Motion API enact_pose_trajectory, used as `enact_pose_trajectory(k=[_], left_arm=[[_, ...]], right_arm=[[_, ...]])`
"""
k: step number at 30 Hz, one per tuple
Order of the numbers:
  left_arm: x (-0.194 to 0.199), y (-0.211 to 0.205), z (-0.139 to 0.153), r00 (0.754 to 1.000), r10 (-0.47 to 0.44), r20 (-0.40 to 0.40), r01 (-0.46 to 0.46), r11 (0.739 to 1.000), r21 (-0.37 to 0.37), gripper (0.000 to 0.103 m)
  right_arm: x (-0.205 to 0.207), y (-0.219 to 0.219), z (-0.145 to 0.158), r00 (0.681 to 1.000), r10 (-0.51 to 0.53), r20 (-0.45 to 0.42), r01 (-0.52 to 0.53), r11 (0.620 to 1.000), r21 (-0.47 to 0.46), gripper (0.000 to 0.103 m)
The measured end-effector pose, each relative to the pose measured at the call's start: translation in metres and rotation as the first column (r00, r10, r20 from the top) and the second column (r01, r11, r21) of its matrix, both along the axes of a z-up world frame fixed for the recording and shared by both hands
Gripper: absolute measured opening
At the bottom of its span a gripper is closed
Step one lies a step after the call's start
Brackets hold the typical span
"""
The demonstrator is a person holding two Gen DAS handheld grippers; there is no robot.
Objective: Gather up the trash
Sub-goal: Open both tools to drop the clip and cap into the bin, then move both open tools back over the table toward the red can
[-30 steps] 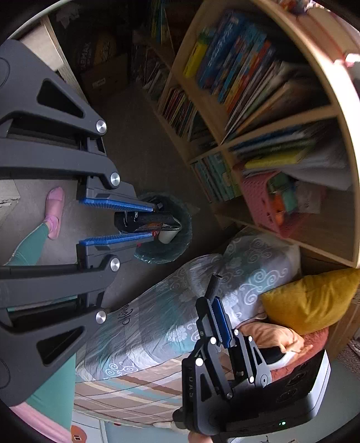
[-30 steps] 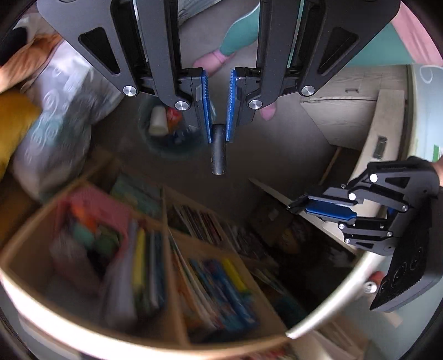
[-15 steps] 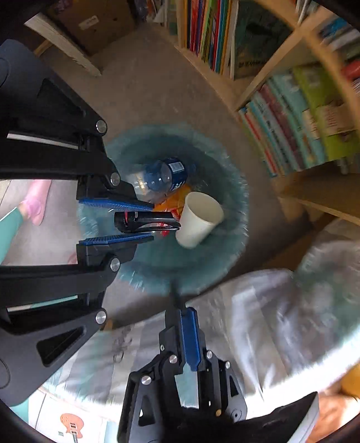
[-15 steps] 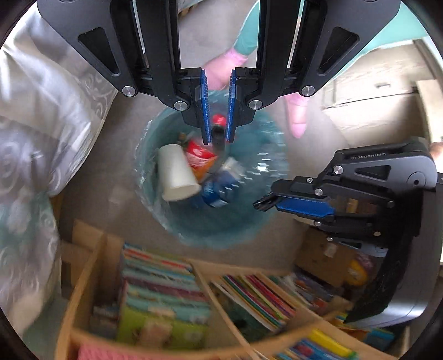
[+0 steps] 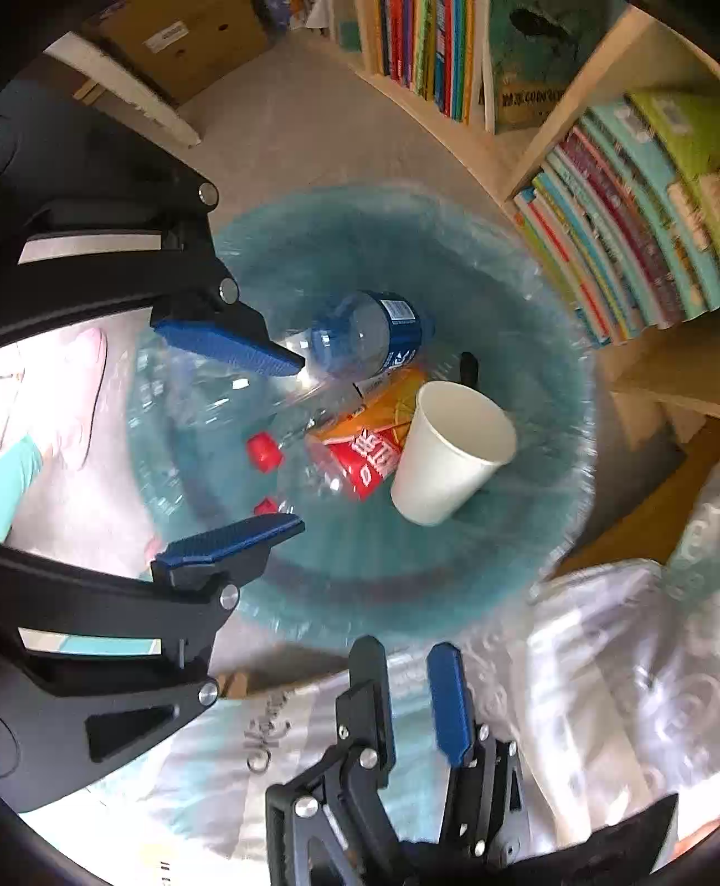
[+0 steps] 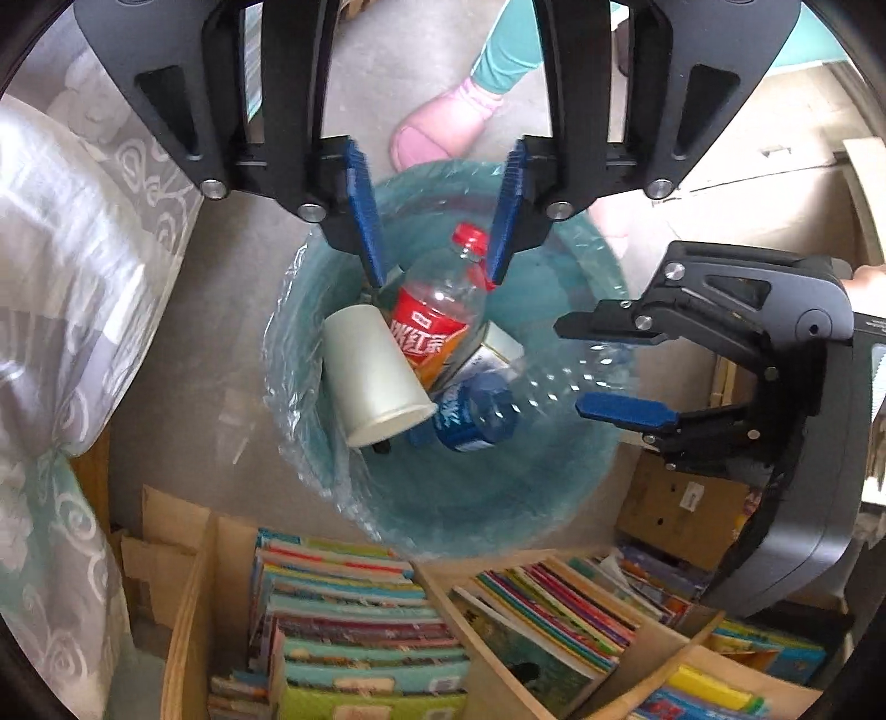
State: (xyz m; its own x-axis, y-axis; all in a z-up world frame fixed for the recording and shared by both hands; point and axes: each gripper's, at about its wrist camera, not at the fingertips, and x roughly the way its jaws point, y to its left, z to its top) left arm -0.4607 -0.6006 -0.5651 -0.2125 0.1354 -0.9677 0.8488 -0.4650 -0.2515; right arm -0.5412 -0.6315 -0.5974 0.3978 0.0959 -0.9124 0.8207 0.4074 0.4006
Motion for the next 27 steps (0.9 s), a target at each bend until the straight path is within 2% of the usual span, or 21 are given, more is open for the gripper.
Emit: enact_pose_trajectory(k=[3,5,8,10,14,16,19,21,23,27], left_arm=[[0.012,0.012,0.037,0.998,0.037,-0.046,-0.038,0.999,-0.027,0.056],[0.023,0.022,0.07,0.996,0.051,-0.069,-0.055,0.997,-0.056,0.058],[0.042,0.036,0.126,0.993,0.073,-0.092,-0.082,0.992,-0.093,0.071],[0.055,0.047,0.162,0.989,0.086,-0.123,-0.099,0.989,-0.105,0.079],[0.083,0.069,0.239,0.989,0.1,-0.111,-0.116,0.982,-0.15,0.083],[0.102,0.083,0.285,0.985,0.141,-0.103,-0.158,0.97,-0.185,0.091],[0.133,0.107,0.353,0.968,0.231,-0.1,-0.249,0.938,-0.241,0.096],[0.157,0.124,0.396,0.955,0.284,-0.082,-0.296,0.911,-0.289,0.096],[0.185,0.142,0.433,0.931,0.359,-0.059,-0.357,0.873,-0.332,0.096],[0.246,0.174,0.485,0.874,0.485,-0.016,-0.45,0.797,-0.404,0.096]], right_arm=[[0.003,0.0,0.027,1.0,0.024,0.014,-0.024,1.0,-0.019,0.046],[0.009,0.0,0.05,0.998,0.054,0.02,-0.053,0.998,-0.032,0.051],[0.02,0.003,0.091,0.994,0.102,0.042,-0.099,0.993,-0.07,0.059],[0.03,0.005,0.127,0.988,0.144,0.058,-0.137,0.985,-0.108,0.059],[0.052,0.008,0.205,0.971,0.222,0.089,-0.202,0.961,-0.191,0.068],[0.062,0.009,0.246,0.959,0.267,0.098,-0.239,0.942,-0.235,0.072],[0.086,0.009,0.31,0.932,0.34,0.129,-0.293,0.913,-0.284,0.084],[0.106,0.009,0.35,0.901,0.406,0.157,-0.345,0.886,-0.312,0.086],[0.133,0.01,0.392,0.854,0.495,0.162,-0.417,0.836,-0.356,0.089],[0.202,0.017,0.466,0.729,0.669,0.144,-0.548,0.698,-0.461,0.089]])
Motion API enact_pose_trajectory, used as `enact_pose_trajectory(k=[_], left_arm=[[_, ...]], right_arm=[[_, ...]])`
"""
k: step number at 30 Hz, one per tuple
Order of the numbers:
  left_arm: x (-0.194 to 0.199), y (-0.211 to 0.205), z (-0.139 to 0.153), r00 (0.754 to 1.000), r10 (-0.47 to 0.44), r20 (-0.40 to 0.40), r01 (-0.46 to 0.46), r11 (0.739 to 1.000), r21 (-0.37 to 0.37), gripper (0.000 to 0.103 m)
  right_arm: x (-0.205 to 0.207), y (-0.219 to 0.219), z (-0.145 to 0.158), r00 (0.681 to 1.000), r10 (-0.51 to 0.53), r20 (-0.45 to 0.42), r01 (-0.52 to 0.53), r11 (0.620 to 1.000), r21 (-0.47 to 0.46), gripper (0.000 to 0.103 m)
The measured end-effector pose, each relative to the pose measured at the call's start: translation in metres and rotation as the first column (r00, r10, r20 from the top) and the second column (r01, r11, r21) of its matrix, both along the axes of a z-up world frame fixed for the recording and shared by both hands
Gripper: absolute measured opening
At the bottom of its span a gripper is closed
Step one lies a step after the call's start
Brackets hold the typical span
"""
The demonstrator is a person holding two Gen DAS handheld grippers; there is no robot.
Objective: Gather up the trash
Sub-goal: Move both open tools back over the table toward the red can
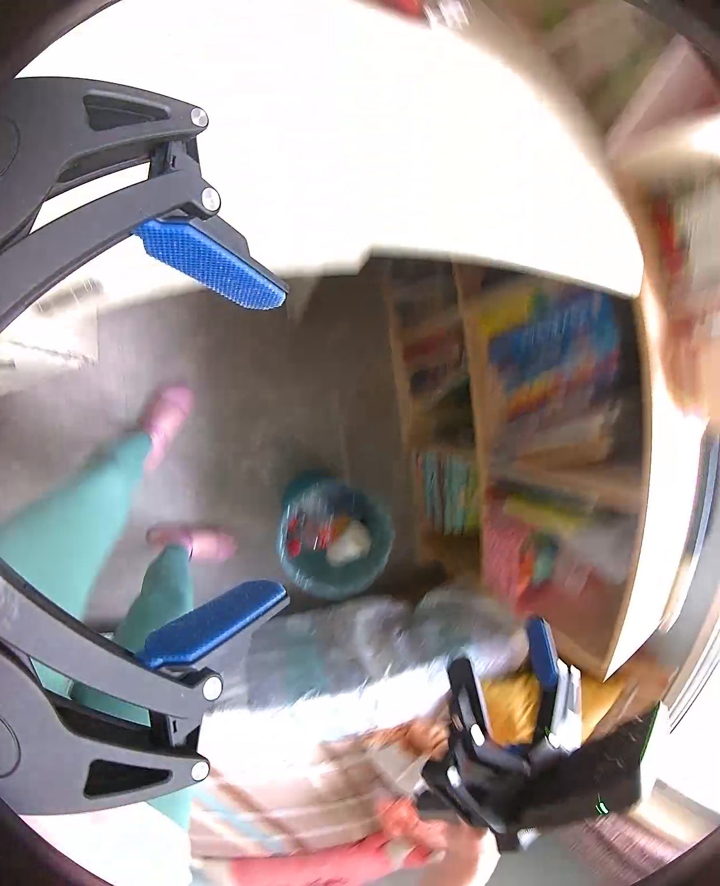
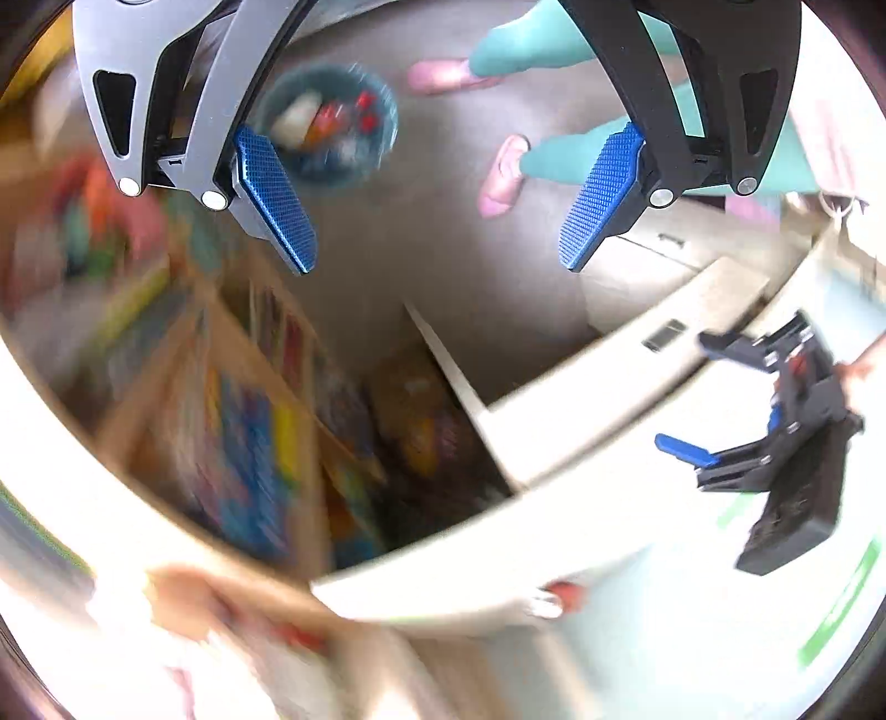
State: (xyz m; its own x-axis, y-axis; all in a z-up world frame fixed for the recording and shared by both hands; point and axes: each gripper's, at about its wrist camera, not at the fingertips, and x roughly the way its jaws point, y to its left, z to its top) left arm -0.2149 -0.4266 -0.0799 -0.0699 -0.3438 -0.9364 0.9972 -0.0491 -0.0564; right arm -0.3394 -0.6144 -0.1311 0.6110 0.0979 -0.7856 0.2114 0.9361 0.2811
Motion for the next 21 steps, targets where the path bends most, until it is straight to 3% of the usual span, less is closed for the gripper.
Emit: enact_pose_trajectory(k=[5,9,15,21], left_arm=[[0.082,0.024,0.041,0.989,0.118,0.09,-0.114,0.993,-0.043,0.096],[0.147,0.027,0.063,0.974,0.185,0.129,-0.176,0.981,-0.075,0.096],[0.235,0.027,0.075,0.955,0.244,0.167,-0.231,0.969,-0.093,0.096],[0.308,0.033,0.068,0.946,0.264,0.189,-0.256,0.964,-0.065,0.096]], right_arm=[[0.114,0.013,0.074,0.978,0.205,0.047,-0.196,0.969,-0.148,0.09],[0.206,0.025,0.109,0.944,0.324,0.066,-0.305,0.93,-0.204,0.09],[0.327,0.045,0.126,0.894,0.446,0.028,-0.421,0.861,-0.285,0.09],[0.421,0.051,0.116,0.877,0.481,-0.006,-0.464,0.842,-0.274,0.09]])
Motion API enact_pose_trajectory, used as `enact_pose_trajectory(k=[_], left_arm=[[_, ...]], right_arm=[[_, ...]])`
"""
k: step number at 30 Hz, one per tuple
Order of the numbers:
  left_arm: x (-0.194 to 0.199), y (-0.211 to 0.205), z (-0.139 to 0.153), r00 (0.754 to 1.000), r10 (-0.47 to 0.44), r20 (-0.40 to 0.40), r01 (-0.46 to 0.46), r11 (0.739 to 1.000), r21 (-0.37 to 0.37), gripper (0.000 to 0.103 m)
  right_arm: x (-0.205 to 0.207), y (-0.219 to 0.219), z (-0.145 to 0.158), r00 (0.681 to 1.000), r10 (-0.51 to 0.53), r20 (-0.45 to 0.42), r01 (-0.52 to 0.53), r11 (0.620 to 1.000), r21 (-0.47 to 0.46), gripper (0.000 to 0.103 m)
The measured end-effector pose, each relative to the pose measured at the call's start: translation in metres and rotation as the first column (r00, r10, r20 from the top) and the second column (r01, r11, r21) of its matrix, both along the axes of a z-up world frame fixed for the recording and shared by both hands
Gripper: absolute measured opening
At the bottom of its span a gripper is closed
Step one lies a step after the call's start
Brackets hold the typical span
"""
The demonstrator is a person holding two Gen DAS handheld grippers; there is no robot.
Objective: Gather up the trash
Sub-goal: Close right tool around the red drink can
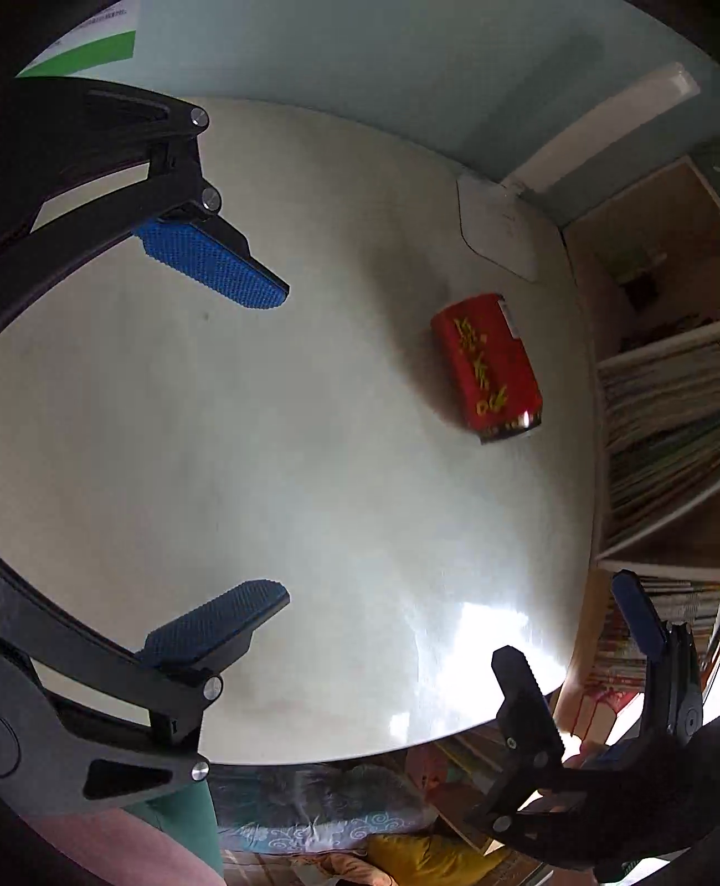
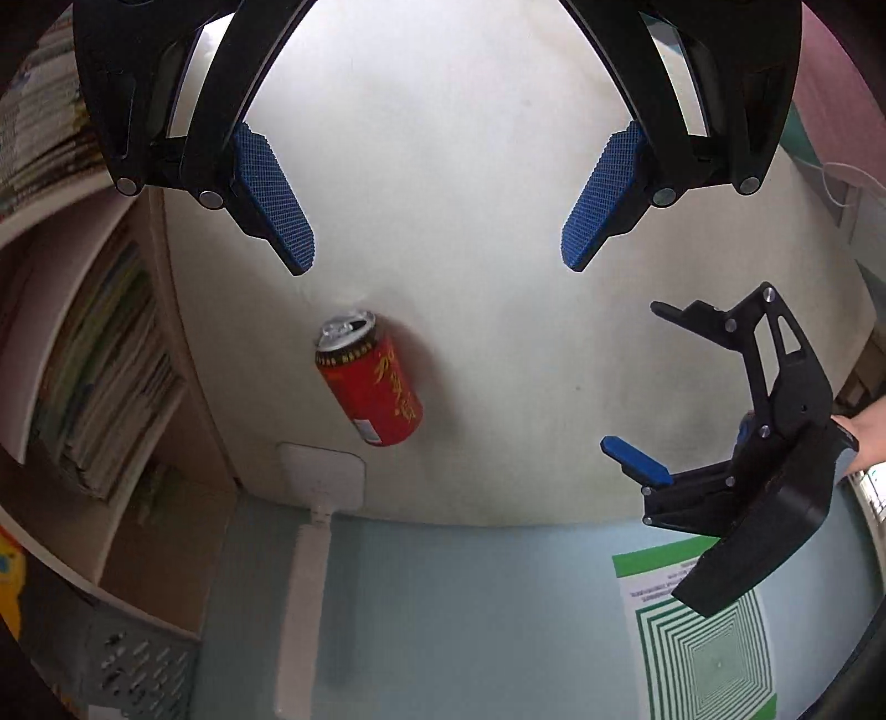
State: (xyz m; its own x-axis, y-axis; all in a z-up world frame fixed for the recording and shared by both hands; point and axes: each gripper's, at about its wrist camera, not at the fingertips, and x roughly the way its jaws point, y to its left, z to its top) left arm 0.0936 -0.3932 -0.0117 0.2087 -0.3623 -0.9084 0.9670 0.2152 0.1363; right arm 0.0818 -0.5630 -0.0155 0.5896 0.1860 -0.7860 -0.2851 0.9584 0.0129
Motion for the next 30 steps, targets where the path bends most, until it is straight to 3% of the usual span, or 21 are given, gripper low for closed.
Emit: enact_pose_trajectory(k=[8,14,19,23,30], left_arm=[[0.084,-0.003,-0.026,0.998,0.053,-0.025,-0.052,0.999,0.006,0.096],[0.122,-0.013,-0.047,0.995,0.082,-0.056,-0.082,0.997,-0.005,0.096],[0.143,-0.024,-0.065,0.993,0.088,-0.073,-0.089,0.996,-0.01,0.096],[0.15,-0.026,-0.071,0.992,0.098,-0.079,-0.1,0.995,-0.015,0.096],[0.142,-0.021,-0.066,0.993,0.097,-0.068,-0.098,0.995,-0.021,0.096]], right_arm=[[0.099,-0.003,-0.042,0.998,0.018,-0.065,-0.021,0.999,-0.042,0.09],[0.15,-0.008,-0.076,0.991,0.008,-0.134,-0.015,0.998,-0.057,0.09],[0.167,-0.007,-0.095,0.986,0.02,-0.165,-0.032,0.997,-0.071,0.088],[0.169,-0.007,-0.103,0.982,0.042,-0.185,-0.053,0.997,-0.057,0.068],[0.162,-0.009,-0.101,0.982,0.04,-0.183,-0.046,0.999,-0.029,0.066]])
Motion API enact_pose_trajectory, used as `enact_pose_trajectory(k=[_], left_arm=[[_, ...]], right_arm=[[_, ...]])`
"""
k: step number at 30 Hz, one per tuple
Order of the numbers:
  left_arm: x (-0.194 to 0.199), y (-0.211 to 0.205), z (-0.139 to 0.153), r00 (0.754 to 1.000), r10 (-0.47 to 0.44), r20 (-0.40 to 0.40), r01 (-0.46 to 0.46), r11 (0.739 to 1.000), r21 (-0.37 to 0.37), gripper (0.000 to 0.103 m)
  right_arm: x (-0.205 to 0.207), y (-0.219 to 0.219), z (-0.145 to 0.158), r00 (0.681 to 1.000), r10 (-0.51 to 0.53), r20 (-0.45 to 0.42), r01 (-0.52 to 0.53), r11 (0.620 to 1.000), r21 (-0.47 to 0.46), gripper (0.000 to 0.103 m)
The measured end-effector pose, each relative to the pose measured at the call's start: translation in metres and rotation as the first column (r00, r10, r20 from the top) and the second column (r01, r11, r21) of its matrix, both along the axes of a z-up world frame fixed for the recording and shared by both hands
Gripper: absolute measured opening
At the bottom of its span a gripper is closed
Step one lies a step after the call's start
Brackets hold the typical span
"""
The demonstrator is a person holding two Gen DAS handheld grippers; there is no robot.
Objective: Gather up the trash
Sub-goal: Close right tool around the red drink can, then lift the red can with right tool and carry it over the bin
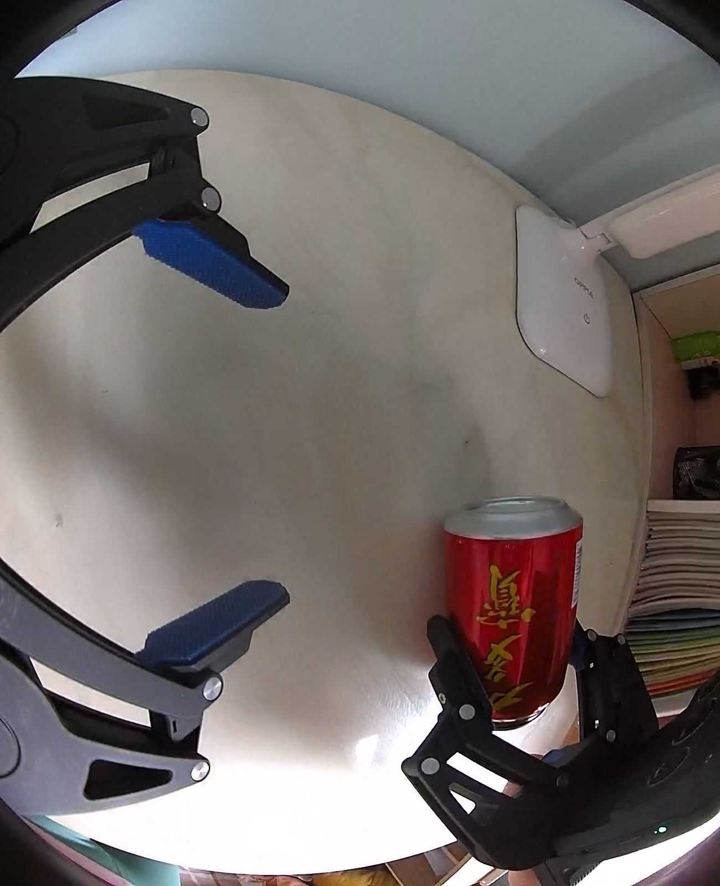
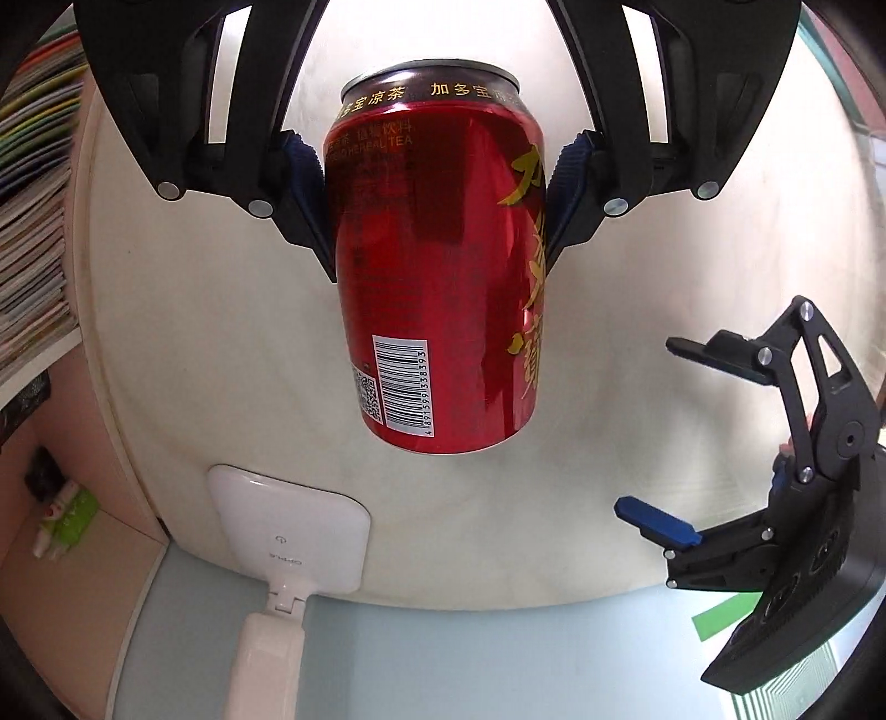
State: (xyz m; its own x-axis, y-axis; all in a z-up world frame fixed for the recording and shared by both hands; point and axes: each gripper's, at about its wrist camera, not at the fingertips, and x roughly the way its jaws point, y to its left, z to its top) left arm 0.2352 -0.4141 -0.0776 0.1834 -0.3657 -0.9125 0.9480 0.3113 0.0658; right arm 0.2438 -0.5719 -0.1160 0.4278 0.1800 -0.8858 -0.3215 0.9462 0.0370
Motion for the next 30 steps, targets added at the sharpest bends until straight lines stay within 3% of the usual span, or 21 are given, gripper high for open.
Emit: enact_pose_trajectory(k=[9,16,22,27,30], left_arm=[[-0.04,-0.015,0.033,0.998,-0.069,0.013,0.069,0.997,-0.021,0.096],[-0.118,-0.055,0.06,0.974,-0.22,0.05,0.222,0.975,-0.022,0.096],[-0.225,-0.1,0.073,0.918,-0.391,0.062,0.394,0.918,-0.047,0.096],[-0.333,-0.134,0.062,0.844,-0.535,0.048,0.537,0.842,-0.054,0.096],[-0.396,-0.149,0.046,0.807,-0.59,0.021,0.59,0.805,-0.066,0.096]], right_arm=[[-0.055,-0.016,0.035,0.997,-0.051,0.058,0.048,0.998,0.051,0.066],[-0.153,-0.048,0.058,0.98,-0.178,0.092,0.175,0.984,0.047,0.066],[-0.285,-0.08,0.075,0.933,-0.339,0.116,0.334,0.941,0.062,0.066],[-0.42,-0.095,0.069,0.864,-0.493,0.101,0.489,0.87,0.069,0.066],[-0.497,-0.102,0.051,0.816,-0.574,0.069,0.57,0.819,0.066,0.066]])
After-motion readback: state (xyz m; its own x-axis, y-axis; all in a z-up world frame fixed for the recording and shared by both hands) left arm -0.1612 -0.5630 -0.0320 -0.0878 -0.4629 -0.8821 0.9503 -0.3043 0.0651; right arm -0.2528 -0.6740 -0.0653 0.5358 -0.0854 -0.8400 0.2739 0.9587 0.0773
